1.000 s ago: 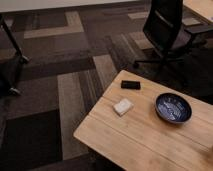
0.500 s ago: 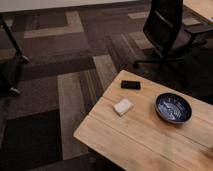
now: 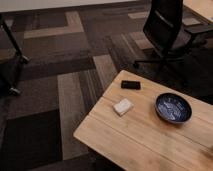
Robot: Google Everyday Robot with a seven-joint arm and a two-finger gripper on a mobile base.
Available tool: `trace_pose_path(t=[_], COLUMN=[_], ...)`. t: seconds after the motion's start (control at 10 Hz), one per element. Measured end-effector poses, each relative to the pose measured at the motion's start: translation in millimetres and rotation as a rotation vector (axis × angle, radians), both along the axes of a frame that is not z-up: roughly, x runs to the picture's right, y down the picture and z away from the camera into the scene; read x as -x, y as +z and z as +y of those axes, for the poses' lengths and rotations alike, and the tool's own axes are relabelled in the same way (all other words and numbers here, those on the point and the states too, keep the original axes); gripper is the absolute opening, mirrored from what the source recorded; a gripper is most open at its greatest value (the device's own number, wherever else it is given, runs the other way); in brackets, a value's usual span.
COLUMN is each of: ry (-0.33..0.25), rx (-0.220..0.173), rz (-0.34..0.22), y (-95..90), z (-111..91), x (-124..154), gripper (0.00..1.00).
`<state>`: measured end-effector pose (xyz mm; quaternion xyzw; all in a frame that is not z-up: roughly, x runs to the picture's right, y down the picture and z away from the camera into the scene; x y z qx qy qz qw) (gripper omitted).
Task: Place the pepper in the ceramic cup
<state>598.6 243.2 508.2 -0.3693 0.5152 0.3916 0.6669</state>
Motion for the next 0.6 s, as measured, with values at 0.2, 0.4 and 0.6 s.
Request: trace_pose_path(t=[0.2,0.4,0.6], ry=[0.0,0.0,0.0], rx=[0.0,0.0,0.0], rz=[0.0,0.0,0.0], y=[-0.1,-0.1,-0.3], z=[0.1,0.2,0.3], x=[-0.1,-0.1,-0.2], gripper=[0.8,0.8,0.8])
